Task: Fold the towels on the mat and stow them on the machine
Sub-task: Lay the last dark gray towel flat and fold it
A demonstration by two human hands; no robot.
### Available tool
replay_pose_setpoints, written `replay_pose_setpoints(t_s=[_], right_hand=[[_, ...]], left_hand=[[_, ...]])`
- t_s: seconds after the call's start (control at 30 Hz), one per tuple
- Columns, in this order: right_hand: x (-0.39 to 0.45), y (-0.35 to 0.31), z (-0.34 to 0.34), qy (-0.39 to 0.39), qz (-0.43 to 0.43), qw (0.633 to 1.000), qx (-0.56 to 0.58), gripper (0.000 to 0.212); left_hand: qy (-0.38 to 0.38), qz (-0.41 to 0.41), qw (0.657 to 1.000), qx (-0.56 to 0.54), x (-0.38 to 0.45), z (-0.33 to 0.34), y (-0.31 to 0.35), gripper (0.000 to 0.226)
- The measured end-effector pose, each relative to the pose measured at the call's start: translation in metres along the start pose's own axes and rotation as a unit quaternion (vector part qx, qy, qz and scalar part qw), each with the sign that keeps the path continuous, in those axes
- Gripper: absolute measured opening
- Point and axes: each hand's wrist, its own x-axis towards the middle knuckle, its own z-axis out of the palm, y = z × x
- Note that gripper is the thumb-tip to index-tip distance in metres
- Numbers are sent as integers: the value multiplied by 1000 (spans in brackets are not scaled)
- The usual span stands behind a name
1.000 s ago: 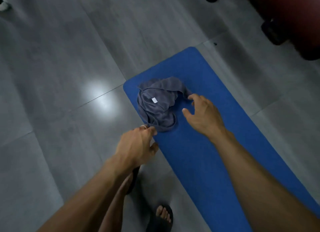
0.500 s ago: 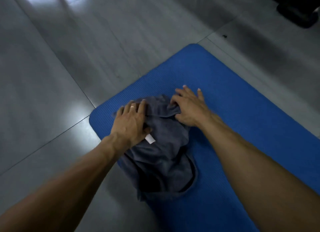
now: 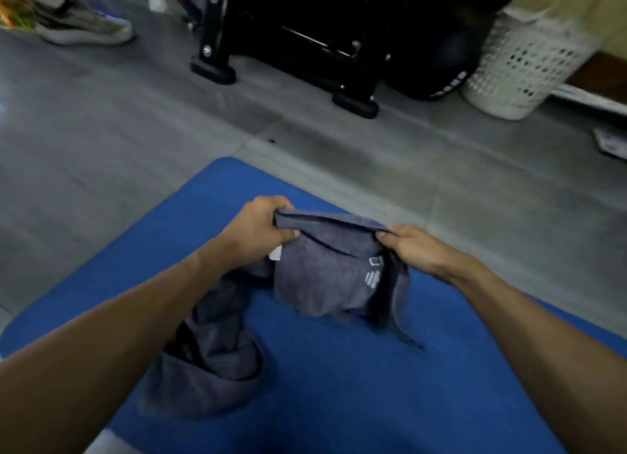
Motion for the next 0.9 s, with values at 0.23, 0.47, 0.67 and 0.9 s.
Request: replay_pose_setpoints(t_s=[0.23,0.47,0.67,0.9], right_hand=[[-72,93,-71,61,24,998,2,21],[-155,223,-116,139,43,989,-23,19],[-179,315,-91,52,72,994,61,92],[-132,352,-29,-92,-51,974,-200,105]], left_hand=[[-104,19,993,-55,15,84,106,20],[-168,64,984,-16,32,226,193,13],[-236,101,967,13,-3,349,225,17],[-318,159,823,443,-30,377,153,98]])
